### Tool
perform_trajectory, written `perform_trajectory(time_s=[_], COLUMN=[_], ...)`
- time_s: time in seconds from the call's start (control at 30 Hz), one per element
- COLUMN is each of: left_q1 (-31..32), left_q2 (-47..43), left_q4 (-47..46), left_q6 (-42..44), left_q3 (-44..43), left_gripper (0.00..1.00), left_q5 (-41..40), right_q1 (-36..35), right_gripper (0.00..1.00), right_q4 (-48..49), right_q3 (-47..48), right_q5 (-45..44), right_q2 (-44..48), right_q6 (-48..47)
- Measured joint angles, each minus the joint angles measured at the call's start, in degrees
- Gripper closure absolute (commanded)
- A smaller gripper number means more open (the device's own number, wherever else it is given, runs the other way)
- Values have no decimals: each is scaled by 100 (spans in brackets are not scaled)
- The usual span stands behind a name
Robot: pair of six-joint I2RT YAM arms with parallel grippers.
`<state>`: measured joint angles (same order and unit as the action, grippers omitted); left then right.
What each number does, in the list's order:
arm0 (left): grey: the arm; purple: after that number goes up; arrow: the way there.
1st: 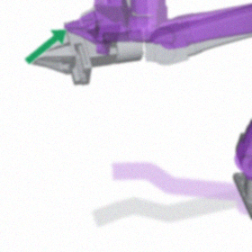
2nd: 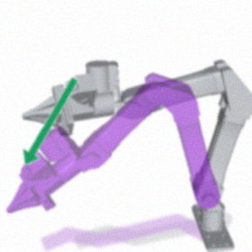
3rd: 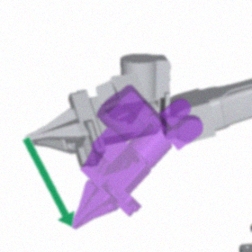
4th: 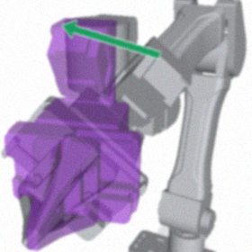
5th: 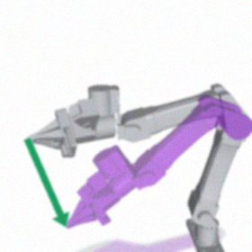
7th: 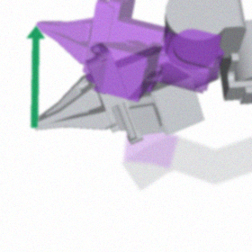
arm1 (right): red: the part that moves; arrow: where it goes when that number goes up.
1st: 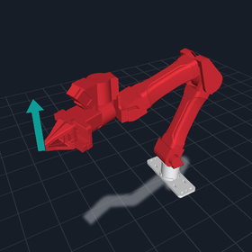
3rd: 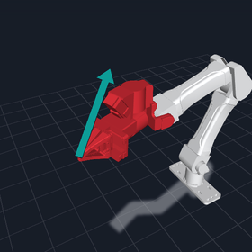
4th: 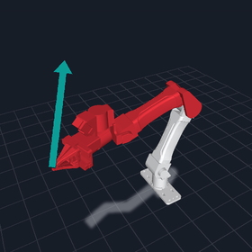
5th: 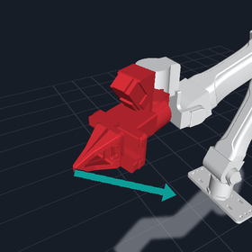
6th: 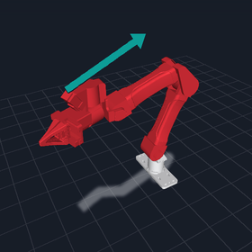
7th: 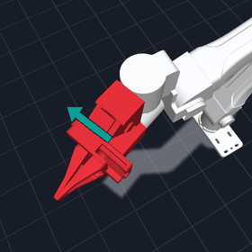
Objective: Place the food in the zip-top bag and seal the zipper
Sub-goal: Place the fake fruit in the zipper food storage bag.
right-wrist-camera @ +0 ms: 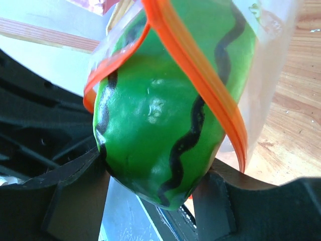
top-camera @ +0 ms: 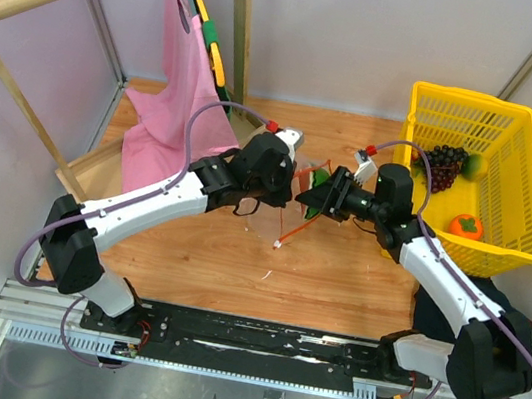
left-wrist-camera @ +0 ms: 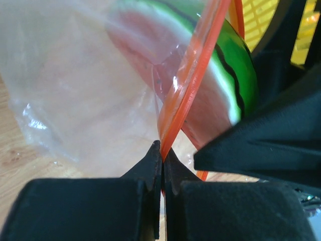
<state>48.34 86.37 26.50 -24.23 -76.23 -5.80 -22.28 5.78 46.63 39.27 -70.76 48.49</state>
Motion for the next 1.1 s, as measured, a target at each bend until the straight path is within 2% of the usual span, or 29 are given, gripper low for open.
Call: perform_trajectory(time_s=[0.27,0.5,0.83,1.1], left_q1=[66,66,66,66], left_q2=[-278,-374,-374,-374], left_q4=[-136,-275,-275,-164], left_q6=[66,-15,-212,-304], left_q3=[367,426,426,426], left_gripper=[100,100,100,100], left_q5=[234,396,426,238], right_q1=[0,0,0,0], right_gripper=[44,25,23,24], right_q4=[-15,-144,-632,-1545], right_q3=[57,79,256,691], right_q5=[-33,-74,-254,-527], right_q2=[-291,-323,-243,127], right_q6=[52,17,-254,-979])
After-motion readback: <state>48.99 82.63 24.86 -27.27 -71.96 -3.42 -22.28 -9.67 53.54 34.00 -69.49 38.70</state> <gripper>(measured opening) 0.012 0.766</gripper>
